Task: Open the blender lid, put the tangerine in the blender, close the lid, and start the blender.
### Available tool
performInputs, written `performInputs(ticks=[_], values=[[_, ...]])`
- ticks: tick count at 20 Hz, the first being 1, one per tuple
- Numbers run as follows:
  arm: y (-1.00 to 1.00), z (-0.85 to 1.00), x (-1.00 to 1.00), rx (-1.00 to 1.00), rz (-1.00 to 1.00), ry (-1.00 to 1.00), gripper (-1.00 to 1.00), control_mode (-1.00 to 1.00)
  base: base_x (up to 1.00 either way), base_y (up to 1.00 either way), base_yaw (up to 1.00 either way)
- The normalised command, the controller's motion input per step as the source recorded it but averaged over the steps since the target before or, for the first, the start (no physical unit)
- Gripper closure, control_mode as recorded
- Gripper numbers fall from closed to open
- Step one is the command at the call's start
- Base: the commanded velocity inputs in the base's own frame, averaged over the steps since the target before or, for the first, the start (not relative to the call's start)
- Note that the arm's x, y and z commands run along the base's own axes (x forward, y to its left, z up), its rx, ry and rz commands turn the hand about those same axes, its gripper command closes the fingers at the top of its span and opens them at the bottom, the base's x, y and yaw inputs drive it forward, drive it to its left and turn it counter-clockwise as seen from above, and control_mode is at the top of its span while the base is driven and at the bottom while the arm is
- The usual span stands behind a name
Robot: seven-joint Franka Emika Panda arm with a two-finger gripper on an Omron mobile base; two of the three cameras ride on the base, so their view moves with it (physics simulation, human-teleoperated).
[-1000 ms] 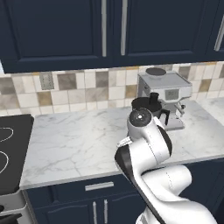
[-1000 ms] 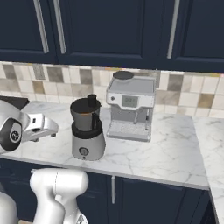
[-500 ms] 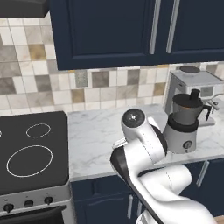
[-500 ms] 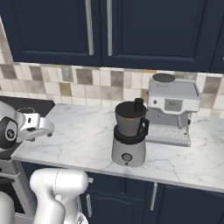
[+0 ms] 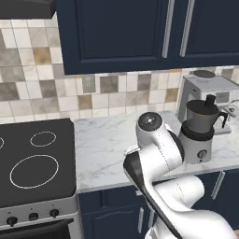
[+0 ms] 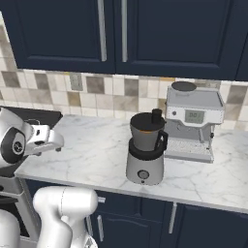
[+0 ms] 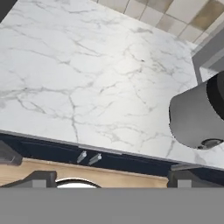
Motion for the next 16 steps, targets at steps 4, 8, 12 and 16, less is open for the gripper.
performInputs(ticks=[4, 8, 12, 16], values=[[-0.97, 0.0, 0.19, 0.26, 0.0, 0.0, -1.0, -1.0, 0.0, 0.0, 0.0], [-1.0, -0.01, 0.32, 0.36, 0.0, 0.0, -1.0, -1.0, 0.0, 0.0, 0.0], [-1.0, -0.23, 0.09, 0.36, 0.04, -0.01, -1.0, -1.0, 0.0, 0.0, 0.0], [-0.92, -0.46, -0.06, 0.33, 0.15, -0.12, -1.0, -1.0, 0.0, 0.0, 0.0]])
